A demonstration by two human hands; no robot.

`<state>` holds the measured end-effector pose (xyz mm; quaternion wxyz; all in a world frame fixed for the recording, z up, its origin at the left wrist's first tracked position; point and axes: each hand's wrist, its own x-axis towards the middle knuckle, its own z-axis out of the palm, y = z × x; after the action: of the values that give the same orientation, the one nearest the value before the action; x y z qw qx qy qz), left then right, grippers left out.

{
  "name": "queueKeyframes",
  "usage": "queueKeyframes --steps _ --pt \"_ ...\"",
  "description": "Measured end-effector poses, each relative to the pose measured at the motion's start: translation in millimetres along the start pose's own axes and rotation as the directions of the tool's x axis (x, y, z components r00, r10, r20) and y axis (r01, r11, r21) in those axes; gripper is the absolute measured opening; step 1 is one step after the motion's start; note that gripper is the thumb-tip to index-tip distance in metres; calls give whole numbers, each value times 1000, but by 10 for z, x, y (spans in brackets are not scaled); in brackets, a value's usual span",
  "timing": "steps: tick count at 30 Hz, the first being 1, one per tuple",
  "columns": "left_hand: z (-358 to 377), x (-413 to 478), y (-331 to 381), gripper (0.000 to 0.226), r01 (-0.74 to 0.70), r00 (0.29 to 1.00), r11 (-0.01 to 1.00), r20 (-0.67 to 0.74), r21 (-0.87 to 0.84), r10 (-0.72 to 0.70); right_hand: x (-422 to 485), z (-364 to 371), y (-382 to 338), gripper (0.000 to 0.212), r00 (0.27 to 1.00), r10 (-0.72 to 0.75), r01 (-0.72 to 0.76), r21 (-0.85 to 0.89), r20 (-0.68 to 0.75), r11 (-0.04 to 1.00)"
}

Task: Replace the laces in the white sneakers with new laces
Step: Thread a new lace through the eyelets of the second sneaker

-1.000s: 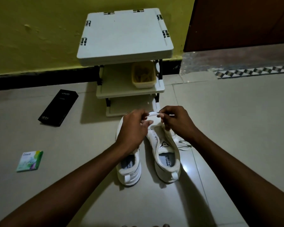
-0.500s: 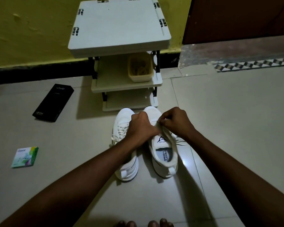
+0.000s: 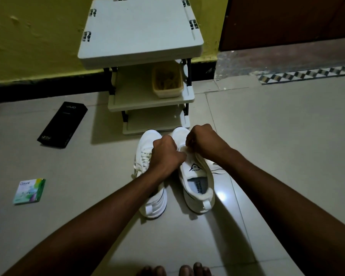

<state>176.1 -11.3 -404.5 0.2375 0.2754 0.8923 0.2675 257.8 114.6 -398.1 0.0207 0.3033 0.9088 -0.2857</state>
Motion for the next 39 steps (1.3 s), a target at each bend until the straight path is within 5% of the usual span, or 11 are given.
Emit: queueKeyframes --steps 7,15,22,30,36,39 --pt "38 32 -64 25 -40 999 999 -35 -16 39 -63 241 -22 14 972 148 -118 164 -183 979" --pt "56 44 -93 16 -46 997 998 -56 -38 44 -42 422 -18 32 941 302 -241 327 -153 914" --pt "78 71 -130 22 -22 999 997 -47 -78 18 -96 412 -109 24 929 320 -259 292 -187 921" --pt "45 112 -113 20 62 998 990 -16 -130 -65 -137 434 -92 7 923 377 -258 610 -73 749" --pt "29 101 -96 18 84 996 988 1 -132 -84 -148 457 -90 17 909 398 -260 574 -128 777" --pt "20 99 -84 20 88 996 987 -4 -130 -90 -118 489 -100 19 928 316 -210 420 -198 883"
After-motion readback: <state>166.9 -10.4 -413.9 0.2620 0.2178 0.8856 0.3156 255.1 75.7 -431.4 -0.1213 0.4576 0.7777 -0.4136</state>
